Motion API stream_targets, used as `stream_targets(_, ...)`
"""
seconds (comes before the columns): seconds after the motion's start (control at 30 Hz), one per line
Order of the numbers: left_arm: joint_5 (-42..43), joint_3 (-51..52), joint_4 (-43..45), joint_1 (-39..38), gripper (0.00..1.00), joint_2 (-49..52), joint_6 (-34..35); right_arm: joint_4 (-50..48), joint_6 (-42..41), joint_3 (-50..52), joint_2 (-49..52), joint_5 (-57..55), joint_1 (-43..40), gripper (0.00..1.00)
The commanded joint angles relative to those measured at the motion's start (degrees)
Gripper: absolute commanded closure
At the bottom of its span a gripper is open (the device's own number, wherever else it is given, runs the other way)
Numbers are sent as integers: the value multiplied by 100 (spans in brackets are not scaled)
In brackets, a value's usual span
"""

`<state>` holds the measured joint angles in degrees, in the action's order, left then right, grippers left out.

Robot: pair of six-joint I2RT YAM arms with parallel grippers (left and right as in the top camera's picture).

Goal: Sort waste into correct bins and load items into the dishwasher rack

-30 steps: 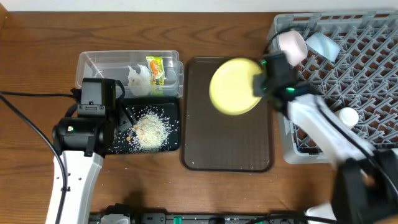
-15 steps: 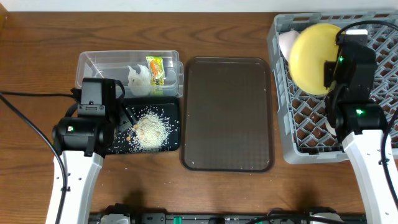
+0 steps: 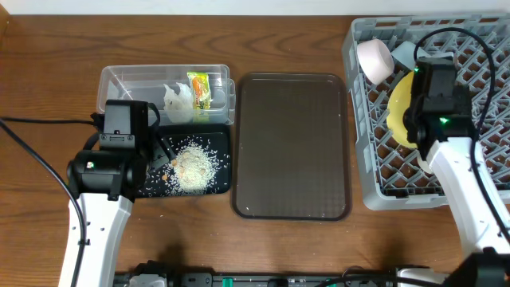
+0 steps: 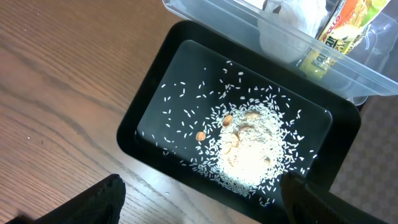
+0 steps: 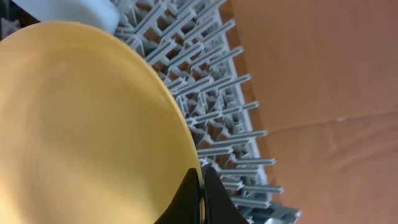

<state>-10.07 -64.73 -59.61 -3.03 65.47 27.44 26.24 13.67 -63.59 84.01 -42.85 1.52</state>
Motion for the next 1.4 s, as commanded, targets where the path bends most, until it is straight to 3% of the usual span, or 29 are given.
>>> stream_targets(0.0,-87,-22,-13,28,17,0,74,9,-748,-4,-11,417,173,97)
stream_targets(0.03,-87,-22,-13,28,16,0,74,15,-796,-4,-44,592,216,88)
stream_targets(0.1,-87,-22,-15,26,13,0,63,39,-979,-4,-157,793,267,60)
stream_targets(0.17,42,-24,-7,22,13,0,-219,42,-1268,-7,-337,984,243,46)
stream_targets(0.27,238,-28,52,4,13,0,-505,35,-1410,-26,-704,1982,63,43)
stream_targets(0.47,822,-31,614,-120,13,24,-1165,0,-1401,-70,-1239,5228,-264,38)
stream_targets(0.57,1045,-31,841,-229,13,181,-1379,387,-1274,-68,-1237,6113,-262,32)
stream_targets(0.67,1161,-31,688,-372,12,448,-1499,997,-1362,-66,-1209,5954,-262,32)
stream_targets(0.97,1163,46,-557,-481,11,507,-1456,2586,-1945,-35,-1270,5362,-260,16)
stream_targets(1.07,1161,289,-568,-573,11,-48,-1458,2857,-1943,85,-1451,5337,-258,11)
stream_targets(1.13,1156,557,-417,-708,11,-601,-1486,2809,-1939,306,-1729,5289,-258,2)
stream_targets(1.27,1156,1296,173,-1069,11,-2072,-1493,2210,-1937,1178,-2857,5165,-256,1)
stream_targets(1.37,1158,1759,435,-1178,4,-3067,-1453,1766,-1943,1869,-3904,5021,-258,1)
